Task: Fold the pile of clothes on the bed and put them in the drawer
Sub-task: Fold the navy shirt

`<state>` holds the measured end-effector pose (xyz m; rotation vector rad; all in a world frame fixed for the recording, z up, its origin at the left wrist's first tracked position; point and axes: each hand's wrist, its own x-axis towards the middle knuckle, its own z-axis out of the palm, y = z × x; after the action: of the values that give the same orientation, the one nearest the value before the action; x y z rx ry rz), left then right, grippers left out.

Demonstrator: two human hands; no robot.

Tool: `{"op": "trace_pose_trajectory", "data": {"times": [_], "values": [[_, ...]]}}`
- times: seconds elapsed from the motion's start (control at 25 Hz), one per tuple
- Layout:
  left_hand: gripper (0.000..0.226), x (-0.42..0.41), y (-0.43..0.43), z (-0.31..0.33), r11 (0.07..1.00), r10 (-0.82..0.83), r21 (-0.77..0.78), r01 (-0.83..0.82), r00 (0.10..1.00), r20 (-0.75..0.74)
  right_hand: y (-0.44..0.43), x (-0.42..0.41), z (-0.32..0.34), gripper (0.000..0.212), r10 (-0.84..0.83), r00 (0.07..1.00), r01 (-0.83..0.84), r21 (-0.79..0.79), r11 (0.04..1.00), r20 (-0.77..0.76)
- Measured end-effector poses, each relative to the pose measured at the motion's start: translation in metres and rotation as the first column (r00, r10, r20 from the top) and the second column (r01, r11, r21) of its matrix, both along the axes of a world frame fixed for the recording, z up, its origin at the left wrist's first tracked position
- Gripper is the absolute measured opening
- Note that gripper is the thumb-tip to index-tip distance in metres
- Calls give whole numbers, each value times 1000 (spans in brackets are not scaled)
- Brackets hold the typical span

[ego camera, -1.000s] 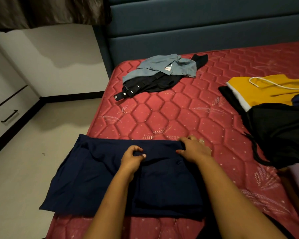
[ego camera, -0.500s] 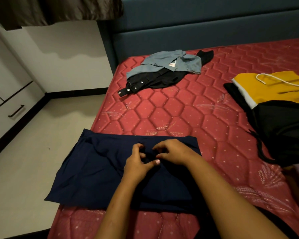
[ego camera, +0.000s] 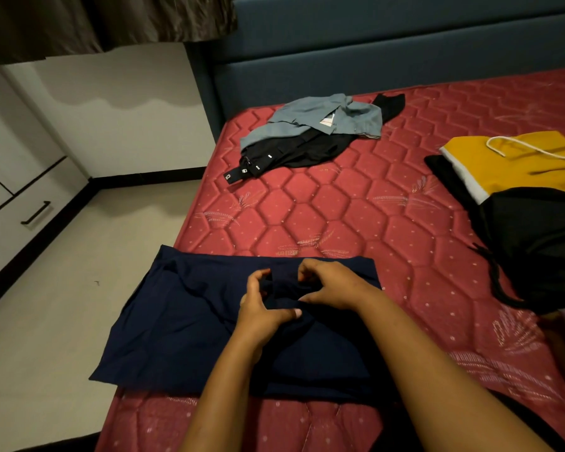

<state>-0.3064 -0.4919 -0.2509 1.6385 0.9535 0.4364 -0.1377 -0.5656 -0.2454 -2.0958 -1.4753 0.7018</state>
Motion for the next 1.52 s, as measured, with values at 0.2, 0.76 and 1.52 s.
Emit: {"op": "trace_pose_trajectory", "data": {"times": [0.2, 0.76, 1.52], "values": [[47, 8, -4, 1, 986, -88, -133, 101, 991, 98, 2, -4, 0, 26, 43, 991, -40, -26, 999, 123], [33, 12, 0, 2, 841, 230, 531, 100, 823, -520, -16, 34, 5, 48, -131, 979, 173, -303, 937, 154], [47, 20, 0, -1, 916, 232, 391, -87, 911, -342, -24, 35, -13, 34, -643, 683, 690, -15, 724, 346]]}}
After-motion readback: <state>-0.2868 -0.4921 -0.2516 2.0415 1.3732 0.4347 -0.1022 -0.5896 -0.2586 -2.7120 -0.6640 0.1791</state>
